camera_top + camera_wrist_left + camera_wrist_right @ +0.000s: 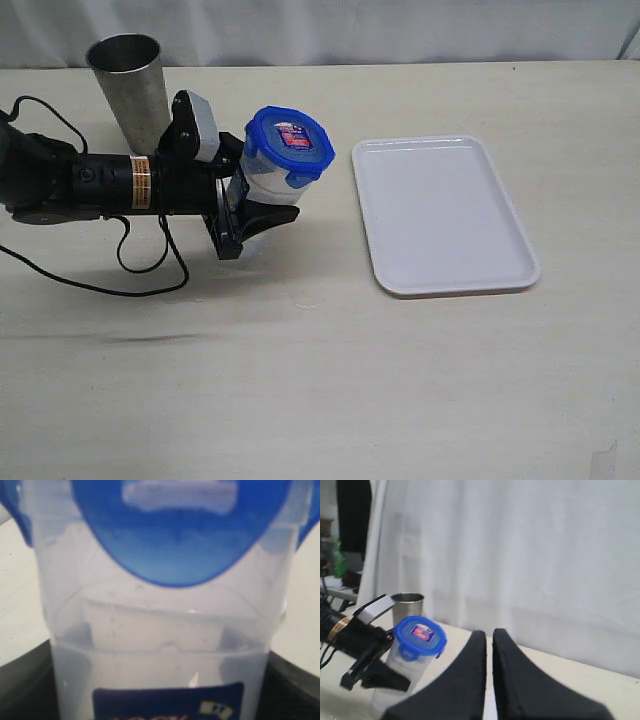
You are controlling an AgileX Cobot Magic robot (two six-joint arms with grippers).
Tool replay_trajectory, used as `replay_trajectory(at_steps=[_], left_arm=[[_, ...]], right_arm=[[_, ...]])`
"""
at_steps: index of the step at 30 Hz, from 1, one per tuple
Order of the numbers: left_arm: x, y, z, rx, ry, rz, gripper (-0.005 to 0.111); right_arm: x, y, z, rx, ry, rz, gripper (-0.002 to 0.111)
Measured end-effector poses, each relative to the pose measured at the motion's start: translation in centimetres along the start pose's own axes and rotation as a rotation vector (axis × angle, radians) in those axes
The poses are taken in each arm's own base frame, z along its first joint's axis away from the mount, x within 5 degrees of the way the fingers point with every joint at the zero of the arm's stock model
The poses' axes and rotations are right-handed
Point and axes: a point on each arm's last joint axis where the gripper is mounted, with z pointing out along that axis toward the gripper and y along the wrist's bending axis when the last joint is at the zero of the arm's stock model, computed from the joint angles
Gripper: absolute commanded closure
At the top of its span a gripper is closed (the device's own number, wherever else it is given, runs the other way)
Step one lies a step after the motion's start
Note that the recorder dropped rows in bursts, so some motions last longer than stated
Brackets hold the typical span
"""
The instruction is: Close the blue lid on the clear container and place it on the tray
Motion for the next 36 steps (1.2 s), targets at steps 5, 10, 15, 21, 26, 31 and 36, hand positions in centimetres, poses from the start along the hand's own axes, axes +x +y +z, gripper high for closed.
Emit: replay_trajectory(at_steps=[5,10,15,21,26,31,36], left_arm=[[0.0,0.0,0.0,0.0,0.0,0.0,0.107],[0.0,0.0,0.0,0.0,0.0,0.0,0.107],[0.0,0.0,0.0,0.0,0.0,0.0,0.107],[0.0,0.0,0.0,0.0,0.0,0.0,0.107],[0.0,0.0,0.0,0.0,0.0,0.0,0.107],[0.0,0.0,0.0,0.0,0.0,0.0,0.107],[0.0,0.0,0.0,0.0,0.0,0.0,0.107]], right_arm=[[0.4,-0.7,-1.0,0.157,-0.052,0.005,0.104],[0.5,-1.4,-1.2,0.282,-0.04,-0.011,0.104],[0.5,-1.7,-1.3,0.35,-0.034,-0.02,0.104],[1.6,-1.9,-1.3,0.391,-0.027,0.056,0.104],[3.7,-1.8,-1.1,0.389,0.06,0.057,0.104],[4.7,-1.7,-1.2,0.383,0.173,0.041,0.104],[5.0,-1.7,-1.3,0.382,0.199,0.042,0.104]])
